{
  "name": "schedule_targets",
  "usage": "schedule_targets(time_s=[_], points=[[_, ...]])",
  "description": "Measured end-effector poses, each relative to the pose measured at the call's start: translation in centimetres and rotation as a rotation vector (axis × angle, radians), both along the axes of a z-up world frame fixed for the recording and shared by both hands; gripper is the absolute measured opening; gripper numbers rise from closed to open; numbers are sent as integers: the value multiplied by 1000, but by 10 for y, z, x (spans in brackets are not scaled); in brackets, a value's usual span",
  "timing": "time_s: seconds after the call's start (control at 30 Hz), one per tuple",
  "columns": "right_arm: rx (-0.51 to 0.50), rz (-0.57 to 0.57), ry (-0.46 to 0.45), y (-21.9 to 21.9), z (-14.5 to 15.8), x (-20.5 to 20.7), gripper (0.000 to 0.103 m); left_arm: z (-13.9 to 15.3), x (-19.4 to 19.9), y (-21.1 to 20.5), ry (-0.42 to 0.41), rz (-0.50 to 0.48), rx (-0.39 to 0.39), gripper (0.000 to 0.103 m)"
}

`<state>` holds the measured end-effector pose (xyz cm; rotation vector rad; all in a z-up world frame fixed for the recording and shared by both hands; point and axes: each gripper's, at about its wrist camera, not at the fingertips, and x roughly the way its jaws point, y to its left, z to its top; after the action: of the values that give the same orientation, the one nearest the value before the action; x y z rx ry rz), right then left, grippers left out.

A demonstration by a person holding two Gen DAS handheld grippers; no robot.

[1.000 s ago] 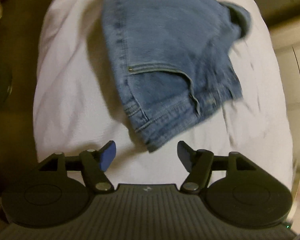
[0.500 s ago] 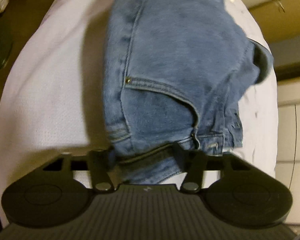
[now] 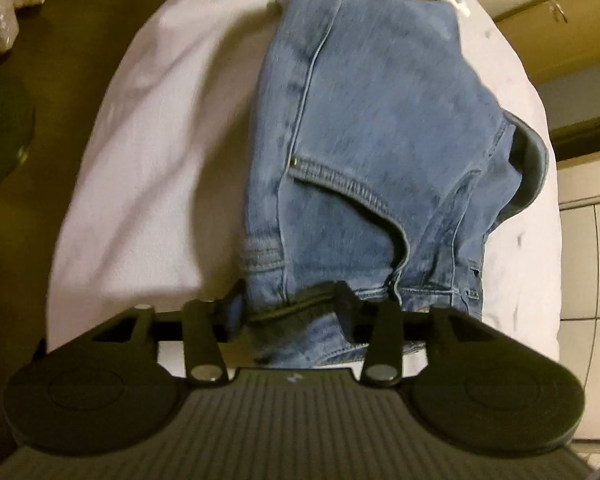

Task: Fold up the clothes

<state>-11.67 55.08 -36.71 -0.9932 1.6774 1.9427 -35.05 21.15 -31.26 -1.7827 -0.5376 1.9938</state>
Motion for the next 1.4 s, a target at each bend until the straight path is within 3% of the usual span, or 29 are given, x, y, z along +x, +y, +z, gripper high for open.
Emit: schedule_targets(time_s=[0.07, 0.1, 0.13, 0.2, 0.3, 0.4, 0.5, 0.6, 0.63, 0.77, 0.9, 1.0, 1.07, 1.1, 1.17, 1.23, 1.4], points=[[-15, -41, 32, 7, -9, -6, 88, -3, 2, 4, -4, -8, -1, 43], [-22, -61, 48, 11, -13, -9, 88, -4, 1, 5, 0, -14, -1, 38], [-30, -82, 63, 15, -17, -12, 89, -4, 0, 4, 9, -20, 2, 25], [-45, -123, 95, 22, -26, -18, 84, -6, -3, -2, 4, -18, 23, 20], [-67, -184, 143, 33, -38, -28, 76, -16, -7, -5, -33, -10, 43, 24], [-90, -246, 190, 45, -51, -37, 72, -24, -6, -3, -54, -7, 47, 38], [-105, -261, 201, 49, -61, -52, 58, -32, -6, 4, -64, -12, 46, 43], [-100, -254, 204, 51, -66, -67, 34, -24, -10, 3, -58, -48, 76, 11], [-76, -232, 202, 52, -62, -72, 23, -22, -11, -1, -60, -55, 94, 11], [-4, -197, 241, 48, -31, -67, 21, -22, -13, -17, -92, -44, 143, 16], [-16, -187, 189, 44, -35, -60, 23, -44, -18, -5, -102, -9, 118, 31], [-61, -207, 139, 47, -52, -67, 38, -42, -20, 7, -54, -41, 81, 31], [-43, -188, 105, 48, -54, -77, 41, -32, -17, 14, -1, -90, 38, 27], [-31, -176, 90, 48, -54, -82, 41, -26, -16, 17, 23, -115, 17, 18], [-18, -173, 83, 47, -47, -84, 26, -12, -14, 20, 59, -157, -14, 13], [-7, -175, 81, 46, -38, -83, 23, 5, -12, 21, 83, -182, -21, 12], [52, -166, 140, 35, 17, -57, 21, 70, -4, 13, 164, -267, 107, 11]])
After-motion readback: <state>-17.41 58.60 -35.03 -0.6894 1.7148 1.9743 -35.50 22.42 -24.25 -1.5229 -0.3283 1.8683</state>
